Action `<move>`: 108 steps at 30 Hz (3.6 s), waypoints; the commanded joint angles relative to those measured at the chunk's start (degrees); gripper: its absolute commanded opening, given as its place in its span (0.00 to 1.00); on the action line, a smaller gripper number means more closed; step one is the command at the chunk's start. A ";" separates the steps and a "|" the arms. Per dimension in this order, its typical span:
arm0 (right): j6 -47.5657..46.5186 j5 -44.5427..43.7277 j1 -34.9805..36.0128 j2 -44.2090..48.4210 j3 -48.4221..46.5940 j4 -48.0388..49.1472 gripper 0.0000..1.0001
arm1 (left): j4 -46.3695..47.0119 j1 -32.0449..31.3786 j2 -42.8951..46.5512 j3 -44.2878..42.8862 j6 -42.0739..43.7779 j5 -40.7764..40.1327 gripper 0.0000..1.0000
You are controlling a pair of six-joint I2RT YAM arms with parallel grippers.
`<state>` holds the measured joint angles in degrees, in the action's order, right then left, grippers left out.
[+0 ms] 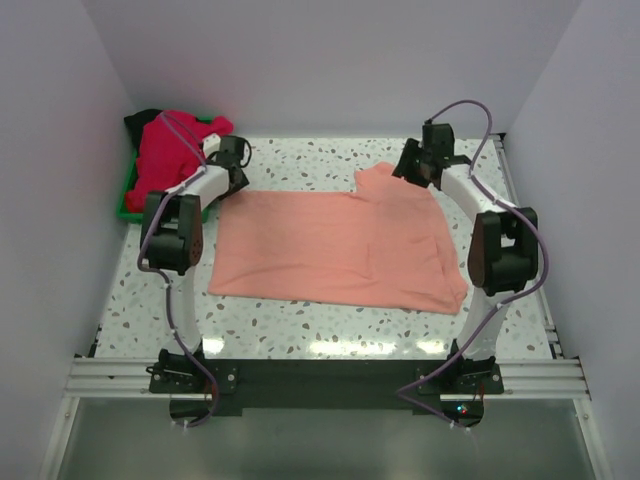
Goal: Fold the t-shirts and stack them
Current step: Fold the tshirt
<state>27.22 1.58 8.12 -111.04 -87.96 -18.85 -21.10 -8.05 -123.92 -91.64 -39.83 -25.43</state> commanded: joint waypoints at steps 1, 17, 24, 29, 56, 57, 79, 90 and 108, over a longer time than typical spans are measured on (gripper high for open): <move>-1.64 1.93 -1.35 -0.23 -2.56 0.83 0.51 | -0.25 -0.30 -1.59 -3.46 -0.51 -2.78 0.53; -1.65 4.66 -7.06 -6.90 -6.33 1.63 0.50 | -1.93 -0.30 -6.78 -6.72 0.28 -3.13 0.21; -3.66 0.80 -8.03 -12.79 -11.87 -0.30 0.53 | -0.17 -0.30 -5.72 -4.34 0.55 -1.64 0.06; -4.72 -1.40 -8.03 -17.17 -16.61 -1.71 0.53 | 1.06 -0.30 -4.58 -2.67 1.07 -0.85 0.01; -2.79 -2.38 -7.94 -16.93 -16.36 -7.78 0.00 | 3.26 -0.30 -1.15 -0.83 2.04 2.31 0.00; -2.53 -2.20 -9.51 -16.49 -16.10 -7.43 0.00 | 3.44 -0.30 -0.89 -0.74 2.22 2.32 0.00; -0.24 1.14 -12.43 -4.54 -9.42 -1.98 0.00 | 2.56 1.29 3.16 -2.93 4.59 4.42 0.00; 1.25 1.49 -12.51 6.53 2.96 0.31 0.00 | 3.78 1.29 9.56 4.26 3.71 5.48 0.00; 3.27 -3.34 -12.51 26.40 25.28 -1.89 0.00 | 7.65 1.20 27.40 25.62 0.64 6.80 0.00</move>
<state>29.56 0.91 -3.92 -88.92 -65.43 -20.43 -16.64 -7.44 -101.32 -68.88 -38.09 -18.48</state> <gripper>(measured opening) 0.011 0.018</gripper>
